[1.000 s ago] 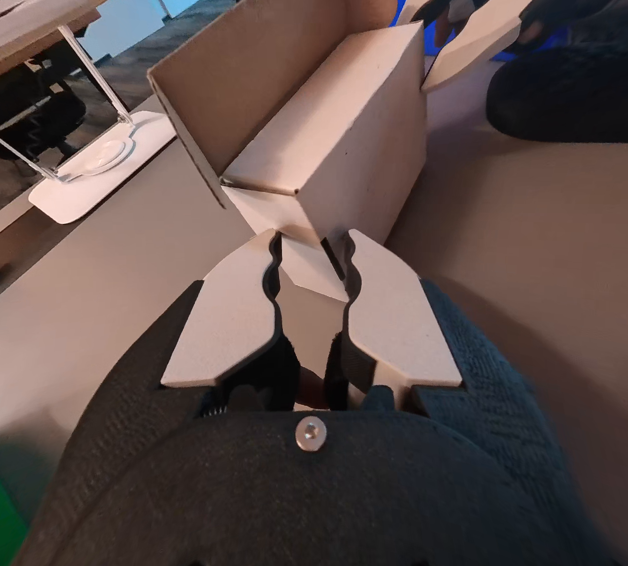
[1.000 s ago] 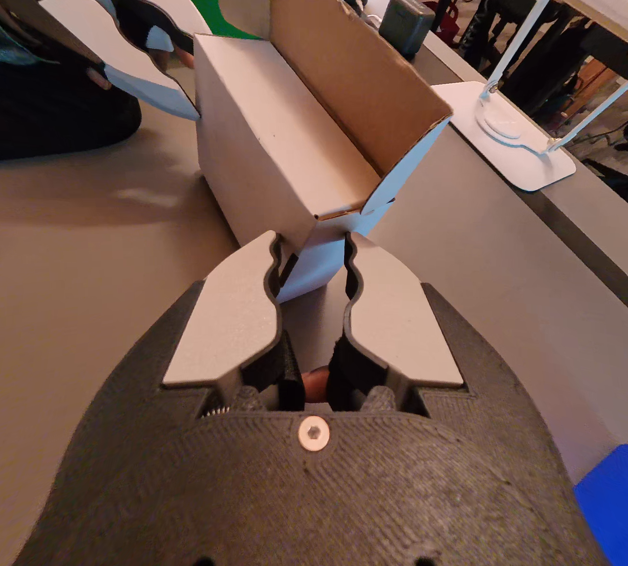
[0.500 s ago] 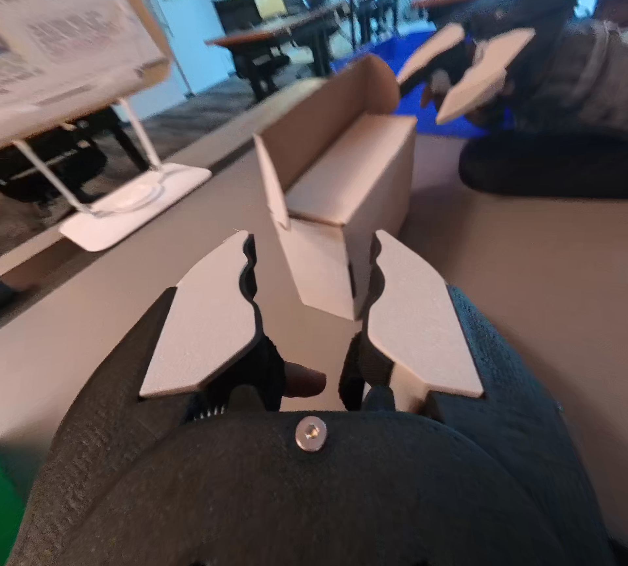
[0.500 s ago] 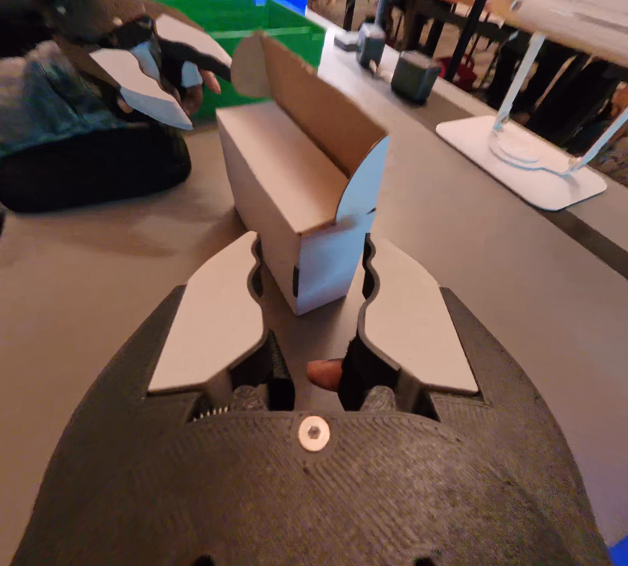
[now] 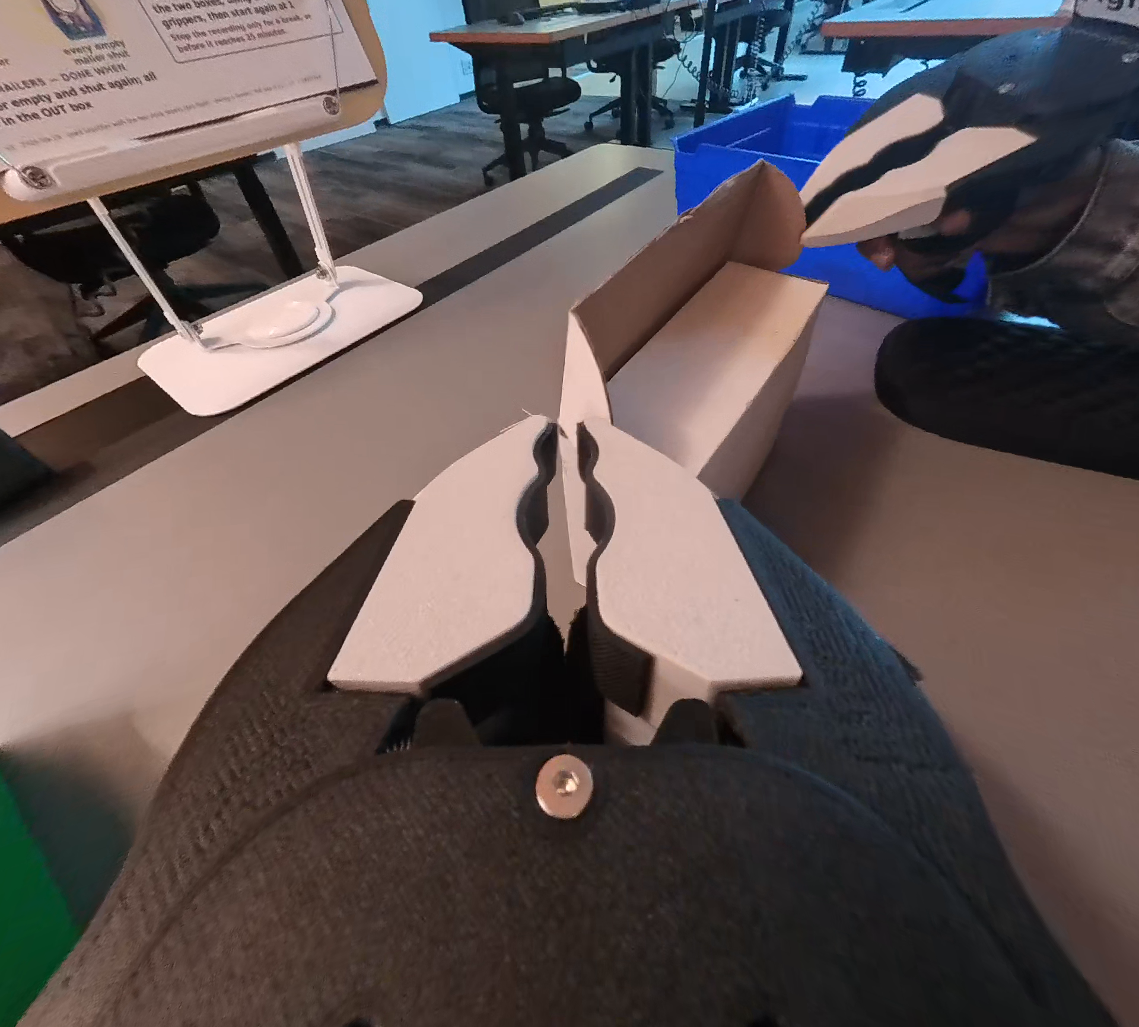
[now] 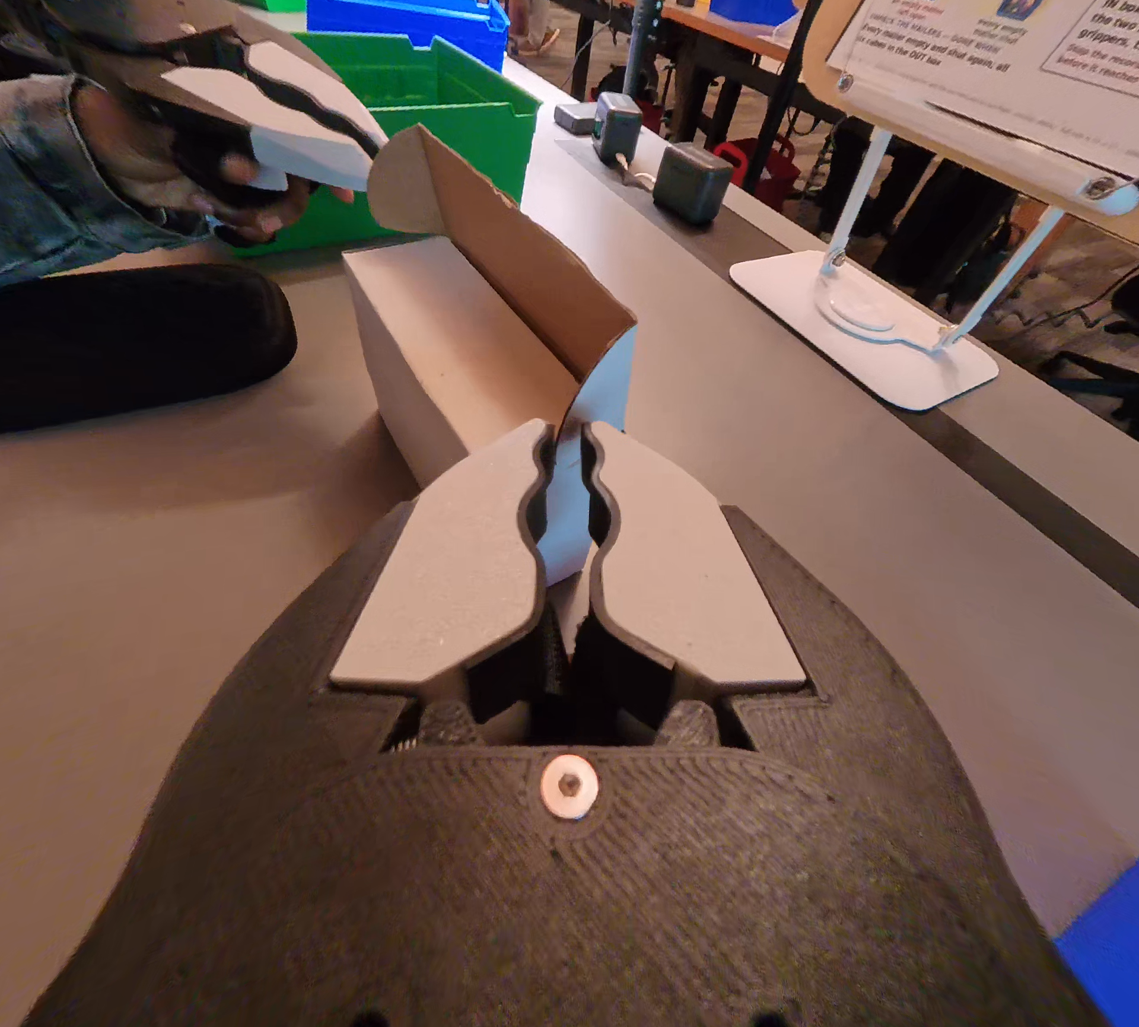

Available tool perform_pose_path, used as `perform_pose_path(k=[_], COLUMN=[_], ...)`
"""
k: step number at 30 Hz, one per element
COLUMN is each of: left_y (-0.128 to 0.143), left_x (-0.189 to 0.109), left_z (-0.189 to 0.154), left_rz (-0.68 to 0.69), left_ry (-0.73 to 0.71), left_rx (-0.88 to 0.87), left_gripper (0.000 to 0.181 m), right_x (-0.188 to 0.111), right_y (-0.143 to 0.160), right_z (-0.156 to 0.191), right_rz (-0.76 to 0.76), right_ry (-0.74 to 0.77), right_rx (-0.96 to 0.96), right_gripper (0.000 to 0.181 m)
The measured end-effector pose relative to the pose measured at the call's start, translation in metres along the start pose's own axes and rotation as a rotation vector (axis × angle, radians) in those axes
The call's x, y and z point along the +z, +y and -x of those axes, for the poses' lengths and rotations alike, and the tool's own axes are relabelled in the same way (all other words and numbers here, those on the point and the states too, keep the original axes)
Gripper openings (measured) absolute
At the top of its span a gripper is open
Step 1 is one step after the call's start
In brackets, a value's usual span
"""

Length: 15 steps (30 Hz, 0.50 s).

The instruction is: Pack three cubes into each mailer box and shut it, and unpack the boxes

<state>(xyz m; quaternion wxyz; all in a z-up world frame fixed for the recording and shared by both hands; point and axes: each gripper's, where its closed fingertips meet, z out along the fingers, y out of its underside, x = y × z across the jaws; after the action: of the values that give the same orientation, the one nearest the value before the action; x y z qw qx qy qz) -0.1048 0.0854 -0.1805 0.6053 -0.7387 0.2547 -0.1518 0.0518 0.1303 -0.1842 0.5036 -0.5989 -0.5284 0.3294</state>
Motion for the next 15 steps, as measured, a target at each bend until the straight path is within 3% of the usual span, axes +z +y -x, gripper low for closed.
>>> perform_pose_path(k=[8,15], left_y=[-0.010,-0.004], left_x=[0.003,0.003], left_z=[-0.009,-0.013], left_rz=[0.003,0.017], left_ry=[0.039,0.051], left_rx=[0.007,0.016], left_gripper=[0.000,0.000], right_x=[0.004,0.005], right_y=[-0.004,0.001], right_z=[0.006,0.009], right_rz=[0.018,0.049], right_ry=[-0.027,-0.034], right_rx=[-0.007,-0.013], right_gripper=[0.007,0.007])
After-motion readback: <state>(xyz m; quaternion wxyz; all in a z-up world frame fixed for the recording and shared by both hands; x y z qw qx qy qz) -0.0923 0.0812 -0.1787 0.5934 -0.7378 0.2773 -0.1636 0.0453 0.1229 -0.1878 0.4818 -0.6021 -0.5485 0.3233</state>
